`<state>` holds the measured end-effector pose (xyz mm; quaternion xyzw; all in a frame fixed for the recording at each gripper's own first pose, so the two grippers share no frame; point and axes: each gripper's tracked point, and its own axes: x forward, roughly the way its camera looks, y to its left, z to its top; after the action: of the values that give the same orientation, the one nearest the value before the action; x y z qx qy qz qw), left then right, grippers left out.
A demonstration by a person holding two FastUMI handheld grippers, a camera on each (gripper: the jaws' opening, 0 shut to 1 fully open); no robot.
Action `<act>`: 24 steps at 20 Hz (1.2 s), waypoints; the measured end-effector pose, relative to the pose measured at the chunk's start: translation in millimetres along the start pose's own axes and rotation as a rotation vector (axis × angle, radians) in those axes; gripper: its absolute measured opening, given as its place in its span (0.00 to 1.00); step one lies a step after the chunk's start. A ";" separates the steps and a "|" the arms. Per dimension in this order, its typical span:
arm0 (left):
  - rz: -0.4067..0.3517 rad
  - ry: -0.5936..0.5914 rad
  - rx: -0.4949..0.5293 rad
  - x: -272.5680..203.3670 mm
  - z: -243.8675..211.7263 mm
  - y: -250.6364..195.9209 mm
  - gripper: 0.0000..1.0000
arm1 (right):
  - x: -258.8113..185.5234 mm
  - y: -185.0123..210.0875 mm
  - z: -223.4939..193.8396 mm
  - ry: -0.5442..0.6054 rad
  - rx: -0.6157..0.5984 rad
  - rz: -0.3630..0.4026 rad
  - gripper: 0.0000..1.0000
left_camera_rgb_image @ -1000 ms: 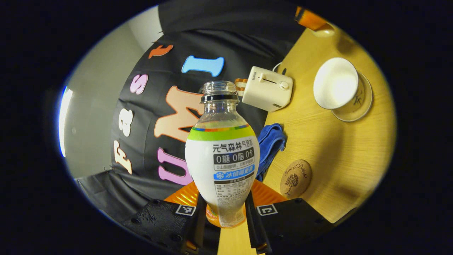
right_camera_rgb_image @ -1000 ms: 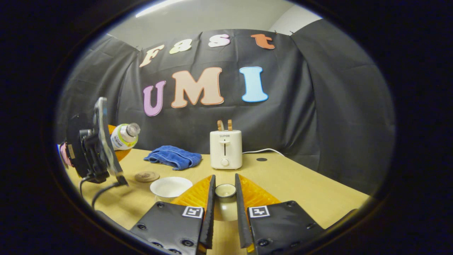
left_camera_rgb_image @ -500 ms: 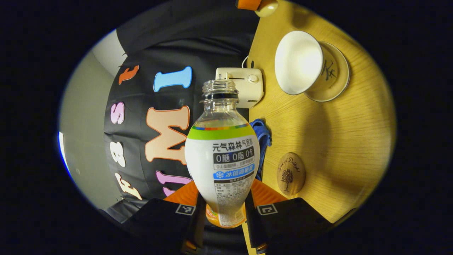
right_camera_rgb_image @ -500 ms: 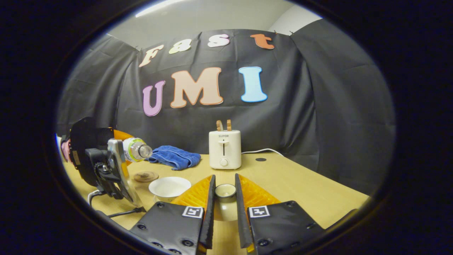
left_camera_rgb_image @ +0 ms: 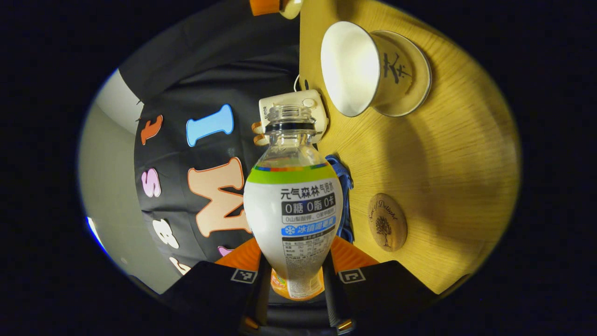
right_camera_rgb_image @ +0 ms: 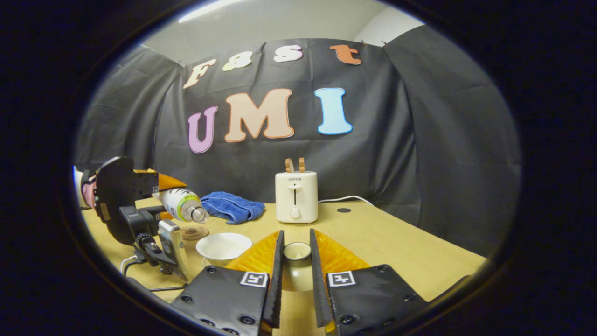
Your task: Open the teacup lid with one hand, grasp the water bottle and pour water into the teacup with the other hand; after pouring, place the water bottle on the coaster and then close the teacup lid.
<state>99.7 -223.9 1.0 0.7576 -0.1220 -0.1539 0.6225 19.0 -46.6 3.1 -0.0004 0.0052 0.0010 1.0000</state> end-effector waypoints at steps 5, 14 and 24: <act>0.000 -0.012 0.058 -2.2 3.6 5.0 0.48 | -0.7 -0.3 0.2 0.001 0.000 0.000 0.34; 0.005 -0.011 0.187 -0.2 1.5 22.4 0.48 | -0.4 -0.3 0.3 0.001 0.000 0.000 0.34; 0.041 -0.003 0.347 -0.8 -3.9 61.1 0.49 | -0.2 -0.3 -0.3 0.000 0.001 0.000 0.34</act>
<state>100.9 -231.9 61.7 0.8507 -0.1630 -0.1192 0.4853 18.8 -46.9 2.8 -0.0001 0.0053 0.0012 1.0000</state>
